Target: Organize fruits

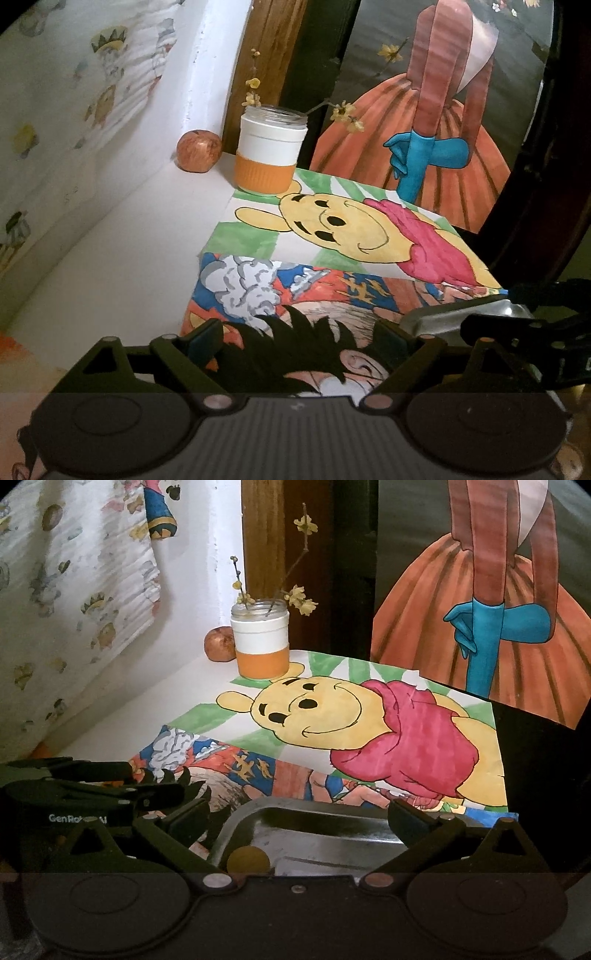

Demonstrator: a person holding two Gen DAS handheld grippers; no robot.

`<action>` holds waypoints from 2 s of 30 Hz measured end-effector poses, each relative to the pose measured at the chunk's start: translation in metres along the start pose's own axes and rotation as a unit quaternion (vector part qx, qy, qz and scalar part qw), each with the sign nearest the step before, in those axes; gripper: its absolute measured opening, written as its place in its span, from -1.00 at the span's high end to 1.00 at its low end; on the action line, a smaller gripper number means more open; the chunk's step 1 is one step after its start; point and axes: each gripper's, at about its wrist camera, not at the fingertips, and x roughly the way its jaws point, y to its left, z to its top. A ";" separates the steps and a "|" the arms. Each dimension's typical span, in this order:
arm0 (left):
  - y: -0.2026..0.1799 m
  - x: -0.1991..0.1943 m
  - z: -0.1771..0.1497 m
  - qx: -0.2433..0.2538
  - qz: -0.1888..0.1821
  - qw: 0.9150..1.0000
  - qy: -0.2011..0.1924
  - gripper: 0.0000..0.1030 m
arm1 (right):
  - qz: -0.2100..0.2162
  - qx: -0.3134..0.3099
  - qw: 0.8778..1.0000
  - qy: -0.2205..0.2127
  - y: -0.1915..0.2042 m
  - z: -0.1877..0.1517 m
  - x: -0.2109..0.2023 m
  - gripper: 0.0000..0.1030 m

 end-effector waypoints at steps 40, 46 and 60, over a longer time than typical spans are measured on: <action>-0.050 -0.167 -0.094 -0.016 0.026 0.999 -0.015 -0.97 | -0.023 0.073 0.996 -0.048 0.019 -0.109 -0.152 -0.99; -0.057 -0.177 -0.108 -0.015 0.024 1.000 -0.013 -0.99 | -0.022 0.088 0.995 -0.051 0.018 -0.123 -0.166 -0.99; -0.068 -0.177 -0.129 -0.009 0.012 1.000 -0.003 -0.99 | -0.034 0.094 0.994 -0.050 0.018 -0.141 -0.175 -0.99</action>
